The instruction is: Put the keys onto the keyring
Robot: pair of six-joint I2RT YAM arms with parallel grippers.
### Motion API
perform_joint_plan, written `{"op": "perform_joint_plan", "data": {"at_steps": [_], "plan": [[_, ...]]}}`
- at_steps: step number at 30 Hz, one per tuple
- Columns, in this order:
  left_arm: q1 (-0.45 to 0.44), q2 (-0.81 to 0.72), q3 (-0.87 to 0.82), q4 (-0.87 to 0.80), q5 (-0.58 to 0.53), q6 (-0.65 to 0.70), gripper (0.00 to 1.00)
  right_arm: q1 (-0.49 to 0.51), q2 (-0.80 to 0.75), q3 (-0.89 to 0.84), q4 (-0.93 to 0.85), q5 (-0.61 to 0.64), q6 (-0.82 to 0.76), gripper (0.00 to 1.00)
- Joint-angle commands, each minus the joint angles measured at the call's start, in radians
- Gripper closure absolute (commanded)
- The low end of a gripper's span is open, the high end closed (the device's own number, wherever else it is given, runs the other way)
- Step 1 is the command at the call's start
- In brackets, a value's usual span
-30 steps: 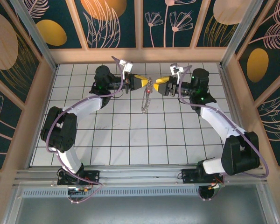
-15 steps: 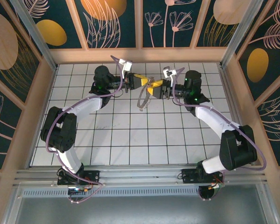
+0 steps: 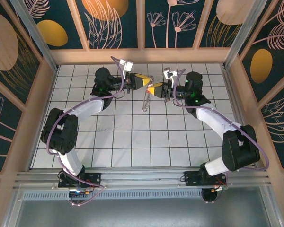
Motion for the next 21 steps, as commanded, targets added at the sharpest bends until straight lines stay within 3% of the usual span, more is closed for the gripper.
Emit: {"op": "perform_joint_plan", "data": {"at_steps": [1,9,17,21], "plan": [[-0.004,-0.043,-0.015,0.113,-0.026,-0.043,1.00,0.029,0.028,0.005,0.063,0.001,0.020,1.00],[-0.005,-0.048,-0.047,0.140,-0.046,-0.051,1.00,0.072,0.103,0.064,0.042,0.032,0.016,1.00],[-0.005,-0.078,-0.061,0.159,-0.059,-0.060,1.00,0.062,0.073,0.039,0.050,0.078,0.024,1.00],[-0.005,-0.088,-0.088,0.182,-0.123,-0.085,1.00,0.038,0.043,-0.011,0.122,0.127,0.073,1.00]]}}
